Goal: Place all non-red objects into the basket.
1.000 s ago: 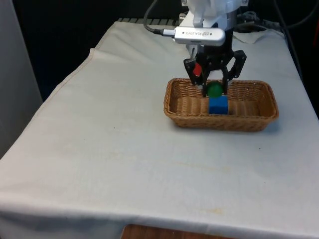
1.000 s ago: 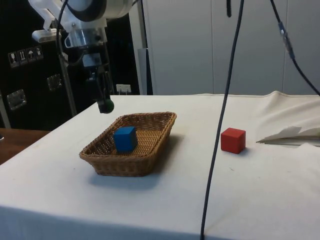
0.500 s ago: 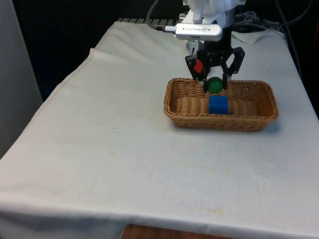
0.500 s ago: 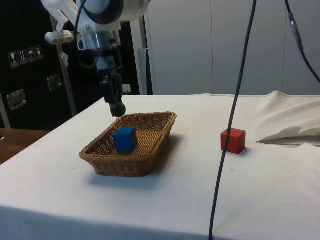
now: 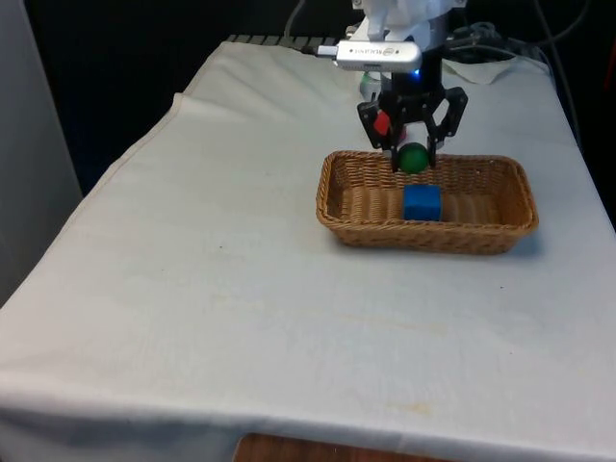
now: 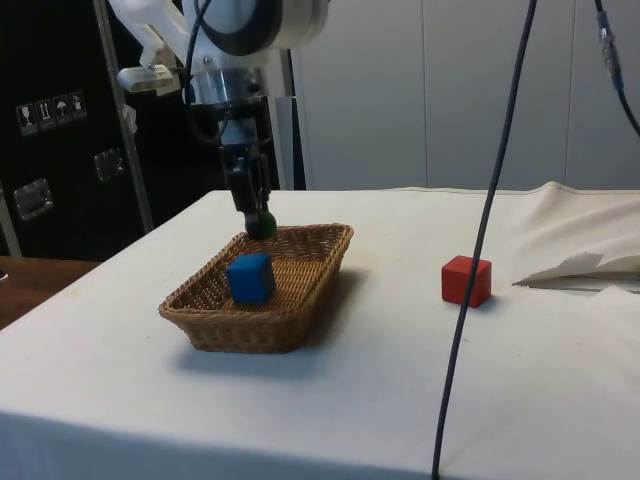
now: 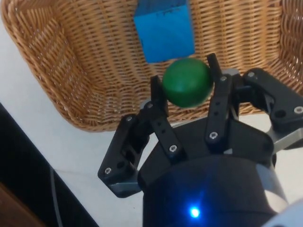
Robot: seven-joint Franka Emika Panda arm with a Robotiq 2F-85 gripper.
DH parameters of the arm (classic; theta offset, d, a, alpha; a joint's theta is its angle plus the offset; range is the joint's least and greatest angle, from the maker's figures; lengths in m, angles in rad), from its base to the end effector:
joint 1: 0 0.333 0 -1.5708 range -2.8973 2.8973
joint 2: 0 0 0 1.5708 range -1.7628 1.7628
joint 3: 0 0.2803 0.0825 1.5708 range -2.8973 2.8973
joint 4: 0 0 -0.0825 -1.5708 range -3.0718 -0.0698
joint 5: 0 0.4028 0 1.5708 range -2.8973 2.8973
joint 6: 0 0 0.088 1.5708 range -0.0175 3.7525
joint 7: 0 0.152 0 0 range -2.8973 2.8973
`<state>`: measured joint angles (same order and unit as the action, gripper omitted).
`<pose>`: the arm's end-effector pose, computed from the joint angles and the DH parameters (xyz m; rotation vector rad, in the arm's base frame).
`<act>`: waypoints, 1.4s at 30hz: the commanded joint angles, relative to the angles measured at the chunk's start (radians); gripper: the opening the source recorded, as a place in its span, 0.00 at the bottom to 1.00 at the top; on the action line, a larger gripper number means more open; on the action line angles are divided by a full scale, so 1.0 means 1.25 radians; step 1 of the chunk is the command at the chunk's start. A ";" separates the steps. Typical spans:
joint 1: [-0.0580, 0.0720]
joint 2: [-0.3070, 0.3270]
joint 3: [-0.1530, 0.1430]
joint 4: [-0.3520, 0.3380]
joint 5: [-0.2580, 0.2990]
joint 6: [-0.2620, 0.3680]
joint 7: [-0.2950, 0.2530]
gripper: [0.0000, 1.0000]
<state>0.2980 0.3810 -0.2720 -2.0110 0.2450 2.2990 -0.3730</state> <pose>0.5920 0.0237 0.1725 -3.0308 -0.3710 0.0881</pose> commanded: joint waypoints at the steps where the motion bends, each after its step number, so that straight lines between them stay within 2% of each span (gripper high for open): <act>1: 0.002 -0.003 -0.002 -0.007 0.000 0.009 0.006 0.00; 12: -0.002 0.002 0.000 -0.014 0.002 0.004 0.038 0.00; 14: -0.003 0.004 0.000 -0.020 0.007 0.015 0.050 0.00; 21: -0.006 -0.002 0.001 -0.038 0.014 0.022 0.056 0.00; 22: -0.005 0.002 -0.001 -0.030 0.007 0.010 0.057 0.00; 29: -0.010 -0.014 0.005 -0.088 0.043 0.058 0.034 0.00; 30: -0.010 -0.014 0.005 -0.094 0.049 0.065 0.030 0.00; 31: -0.006 -0.011 -0.001 -0.086 0.036 0.050 0.038 0.00; 32: -0.010 -0.014 0.006 -0.098 0.054 0.070 0.025 0.00; 38: -0.011 -0.007 0.010 -0.126 0.090 0.111 0.003 0.00; 39: -0.011 -0.006 0.010 -0.128 0.095 0.114 0.002 0.00; 40: -0.006 -0.006 0.002 -0.128 0.082 0.106 0.010 0.00; 41: -0.011 -0.005 0.010 -0.129 0.100 0.116 -0.001 0.00; 42: -0.011 -0.003 0.010 -0.130 0.104 0.117 -0.003 0.00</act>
<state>0.2910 0.3780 -0.2680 -2.1720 0.3660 2.4370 -0.3700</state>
